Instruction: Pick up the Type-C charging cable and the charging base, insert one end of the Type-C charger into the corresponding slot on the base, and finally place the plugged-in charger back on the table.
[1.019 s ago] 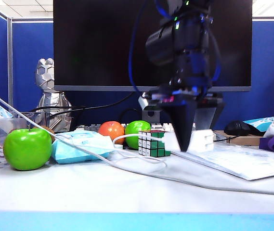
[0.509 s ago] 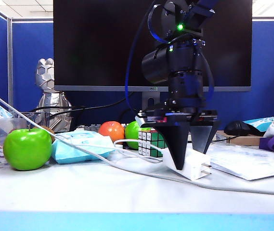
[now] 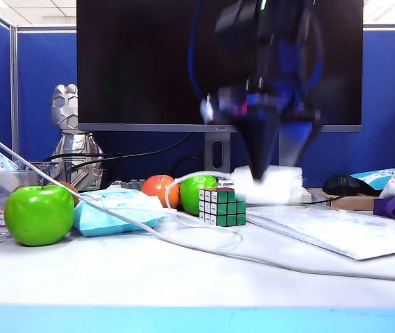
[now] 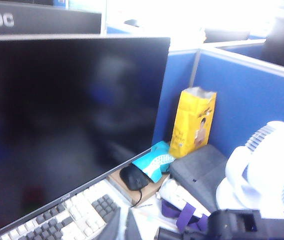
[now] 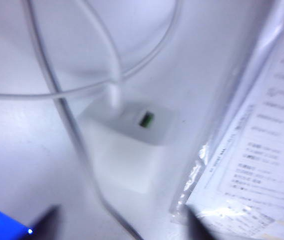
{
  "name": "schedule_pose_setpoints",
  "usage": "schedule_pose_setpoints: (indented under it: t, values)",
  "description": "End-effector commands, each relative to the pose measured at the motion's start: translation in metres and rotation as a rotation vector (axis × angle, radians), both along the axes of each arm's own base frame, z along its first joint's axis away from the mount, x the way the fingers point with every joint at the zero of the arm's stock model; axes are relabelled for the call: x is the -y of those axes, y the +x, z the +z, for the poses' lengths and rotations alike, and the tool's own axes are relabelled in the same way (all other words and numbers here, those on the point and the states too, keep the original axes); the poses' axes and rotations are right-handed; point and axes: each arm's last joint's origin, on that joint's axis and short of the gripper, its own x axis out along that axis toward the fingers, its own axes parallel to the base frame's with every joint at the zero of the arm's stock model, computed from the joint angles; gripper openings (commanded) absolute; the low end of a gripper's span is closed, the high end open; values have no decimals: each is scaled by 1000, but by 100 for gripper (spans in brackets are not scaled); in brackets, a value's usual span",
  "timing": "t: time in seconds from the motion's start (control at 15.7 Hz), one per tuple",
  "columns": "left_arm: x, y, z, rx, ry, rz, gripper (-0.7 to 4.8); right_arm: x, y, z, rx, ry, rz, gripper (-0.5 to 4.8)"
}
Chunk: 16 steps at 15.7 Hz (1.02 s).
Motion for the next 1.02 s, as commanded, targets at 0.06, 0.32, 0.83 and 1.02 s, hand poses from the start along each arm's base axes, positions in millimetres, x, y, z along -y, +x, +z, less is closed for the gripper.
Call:
schedule_pose_setpoints:
  t: [0.06, 0.32, 0.83, 1.02]
  values:
    - [-6, -10, 5, 26, -8, 18, -6, 1, -1, 2, -1, -5, 1, 341]
    - [-11, -18, 4, 2, 8, 32, -6, 3, -4, 12, 25, 27, -56, 336]
    - [-43, -72, 11, 18, 38, 144, -6, 78, -122, 150, 316, 259, -116, -1]
    - [-84, -154, 0, 29, 137, 42, -6, 166, -258, 224, 900, 592, -15, -1]
